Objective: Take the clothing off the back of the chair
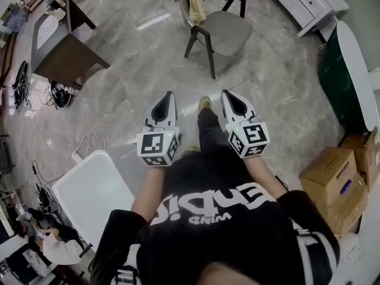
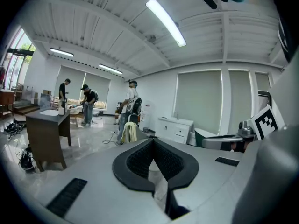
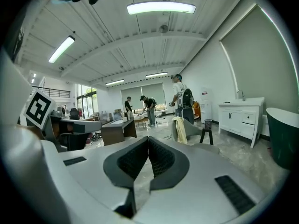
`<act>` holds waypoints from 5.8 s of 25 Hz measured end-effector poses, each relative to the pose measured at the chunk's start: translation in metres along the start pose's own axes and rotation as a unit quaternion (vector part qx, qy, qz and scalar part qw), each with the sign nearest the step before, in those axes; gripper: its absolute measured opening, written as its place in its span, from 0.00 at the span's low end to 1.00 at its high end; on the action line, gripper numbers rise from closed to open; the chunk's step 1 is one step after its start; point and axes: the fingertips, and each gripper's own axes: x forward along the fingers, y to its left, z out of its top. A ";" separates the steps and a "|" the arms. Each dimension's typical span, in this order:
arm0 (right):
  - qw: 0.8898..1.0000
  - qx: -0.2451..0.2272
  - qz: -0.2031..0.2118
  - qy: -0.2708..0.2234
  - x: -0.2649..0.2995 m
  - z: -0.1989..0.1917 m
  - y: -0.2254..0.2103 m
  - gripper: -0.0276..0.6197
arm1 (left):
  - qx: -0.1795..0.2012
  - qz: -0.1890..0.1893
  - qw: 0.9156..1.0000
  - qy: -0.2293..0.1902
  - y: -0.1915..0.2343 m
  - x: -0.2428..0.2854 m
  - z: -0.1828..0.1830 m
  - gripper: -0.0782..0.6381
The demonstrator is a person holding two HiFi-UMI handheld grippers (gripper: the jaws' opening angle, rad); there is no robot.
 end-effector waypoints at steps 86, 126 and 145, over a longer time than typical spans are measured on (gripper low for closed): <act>0.988 0.005 0.154 0.003 0.650 0.195 -0.247 0.44 | -0.025 -0.029 0.999 -0.022 0.308 0.622 0.210 0.13; 0.966 -0.062 0.107 0.226 0.822 0.030 -0.353 0.42 | -0.031 -0.001 0.999 0.030 0.329 0.656 0.183 0.13; 0.985 -0.043 0.064 0.154 0.798 0.124 -0.357 0.26 | -0.039 -0.005 0.999 0.035 0.324 0.646 0.175 0.13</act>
